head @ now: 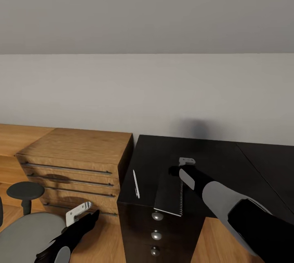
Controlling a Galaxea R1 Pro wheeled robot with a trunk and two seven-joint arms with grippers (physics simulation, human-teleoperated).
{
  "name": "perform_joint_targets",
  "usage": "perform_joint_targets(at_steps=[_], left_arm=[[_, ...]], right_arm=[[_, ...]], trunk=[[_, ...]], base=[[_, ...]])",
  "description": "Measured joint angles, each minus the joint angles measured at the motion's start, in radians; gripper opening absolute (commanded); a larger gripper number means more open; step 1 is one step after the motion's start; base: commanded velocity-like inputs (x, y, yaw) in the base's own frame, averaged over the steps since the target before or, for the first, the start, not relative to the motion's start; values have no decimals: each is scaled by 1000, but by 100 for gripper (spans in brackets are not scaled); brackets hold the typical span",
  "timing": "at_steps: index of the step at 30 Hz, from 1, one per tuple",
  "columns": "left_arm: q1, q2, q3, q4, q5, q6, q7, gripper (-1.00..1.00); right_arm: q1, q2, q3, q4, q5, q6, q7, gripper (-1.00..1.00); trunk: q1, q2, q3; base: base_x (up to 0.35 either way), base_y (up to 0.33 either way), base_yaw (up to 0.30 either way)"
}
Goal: In the bedroom, organize the workspace by keeping the computer under the desk, ensuring the monitor is on the desk, placing the keyboard on the desk next to the monitor, placing the mouse on the desk next to the keyboard, moving the folder from the swivel chair onto the desk next to the mouse, stacking the notebook on top of the folder with the pen on top of the notebook, and positioning the swivel chair next to the desk.
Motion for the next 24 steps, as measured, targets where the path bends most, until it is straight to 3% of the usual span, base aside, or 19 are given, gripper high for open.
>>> perform_joint_targets(at_steps=[24], left_arm=[[0, 5, 4, 1, 2, 0, 0, 100]], right_arm=[[0, 0, -1, 0, 0, -2, 3, 100]], trunk=[[0, 0, 0]], base=[[-51, 9, 0]])
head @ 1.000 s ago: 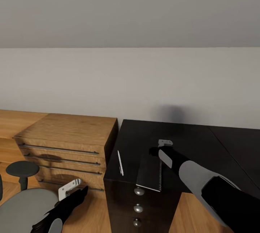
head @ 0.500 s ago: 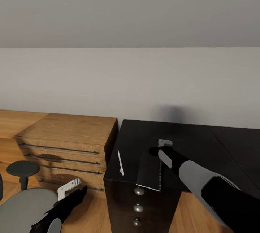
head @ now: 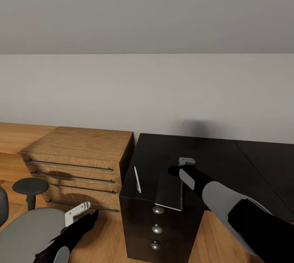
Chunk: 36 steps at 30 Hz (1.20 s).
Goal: In the bedroom, organize the workspace by keeping the computer under the desk, ensuring the monitor is on the desk, placing the keyboard on the desk next to the monitor, placing the mouse on the desk next to the keyboard, moving the folder from the swivel chair onto the desk next to the mouse, stacking the notebook on top of the folder with the pen on top of the notebook, and positioning the swivel chair next to the desk.
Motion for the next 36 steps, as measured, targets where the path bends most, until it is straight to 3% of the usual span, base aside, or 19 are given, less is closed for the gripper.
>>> perform_joint_targets(at_steps=[36], left_arm=[[0, 0, 0, 0, 0, 0, 0, 100]], right_arm=[[0, -2, 0, 0, -1, -1, 0, 100]], trunk=[[0, 0, 0]], base=[[-47, 0, 0]])
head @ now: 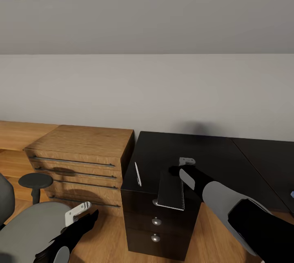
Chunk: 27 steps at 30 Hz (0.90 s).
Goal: In the bedroom, organize the workspace by keeping the computer under the desk, ensuring the monitor is on the desk, placing the keyboard on the desk next to the monitor, placing the mouse on the desk next to the keyboard, moving the folder from the swivel chair onto the desk next to the mouse, stacking the notebook on top of the folder with the pen on top of the notebook, and positioning the swivel chair next to the desk.
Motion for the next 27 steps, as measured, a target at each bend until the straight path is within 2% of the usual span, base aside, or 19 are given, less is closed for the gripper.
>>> perform_joint_targets(at_steps=[12, 27], left_arm=[[0, -1, -2, 5, 0, 0, 0, 100], [0, -3, -6, 12, -2, -1, 1, 100]], right_arm=[[1, 1, -6, -12, -16, 3, -4, 100], [1, 0, -6, -65, -14, 2, -7, 100]], trunk=[[0, 0, 1], [0, 0, 23]], base=[[0, 0, 0], [0, 0, 0]])
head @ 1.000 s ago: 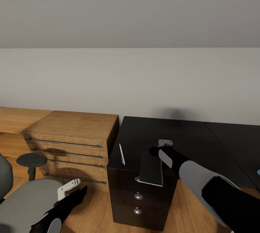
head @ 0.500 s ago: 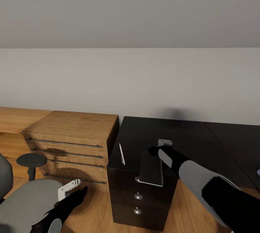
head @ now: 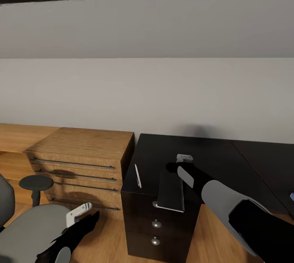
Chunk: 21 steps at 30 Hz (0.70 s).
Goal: In the bedroom, organize the workspace by keeping the computer under the desk, ensuring the monitor is on the desk, placing the keyboard on the desk next to the monitor, placing the mouse on the desk next to the keyboard, moving the folder from the swivel chair onto the desk next to the mouse, stacking the notebook on top of the folder with the pen on top of the notebook, and positioning the swivel chair next to the desk.
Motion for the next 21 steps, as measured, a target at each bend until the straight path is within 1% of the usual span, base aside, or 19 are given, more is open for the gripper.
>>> perform_joint_targets(at_steps=[7, 9, 12, 13, 18, 19, 20, 21], left_arm=[[1, 0, -1, 5, -1, 0, 0, 100], [0, 0, -1, 6, -2, -1, -1, 100], [0, 0, -1, 6, -2, 0, 0, 100], [0, 0, -2, 6, -2, 0, 0, 100], [1, 0, -2, 6, -2, 0, 0, 100], [0, 0, -2, 6, -2, 0, 0, 100], [0, 0, -2, 6, -2, 0, 0, 100], [0, 1, -2, 6, -2, 0, 0, 100]], right_arm=[[1, -1, 1, -36, 1, 0, -1, 100], [4, -2, 2, -73, 2, 2, -16, 100], [15, -3, 1, -114, 1, 3, -57, 100], [23, -4, 1, -137, 1, 4, -88, 100], [50, -8, 2, -202, -1, 4, -171, 100], [63, -11, 3, -229, -1, 4, -195, 100], [70, -13, 3, -244, -1, 4, -204, 100], [109, -24, 4, -316, -2, 4, -230, 100]], trunk=[[0, 0, 11], [0, 0, 14], [0, 0, 19], [0, 0, 21], [1, 0, 28], [1, 0, 30], [1, 0, 32], [1, 0, 33]], base=[[-1, 0, 0], [-50, 0, 0], [-169, 0, 0], [-247, 0, 0], [-290, 0, 0], [-319, 0, 0], [-332, 0, 0], [-334, 0, 0]])
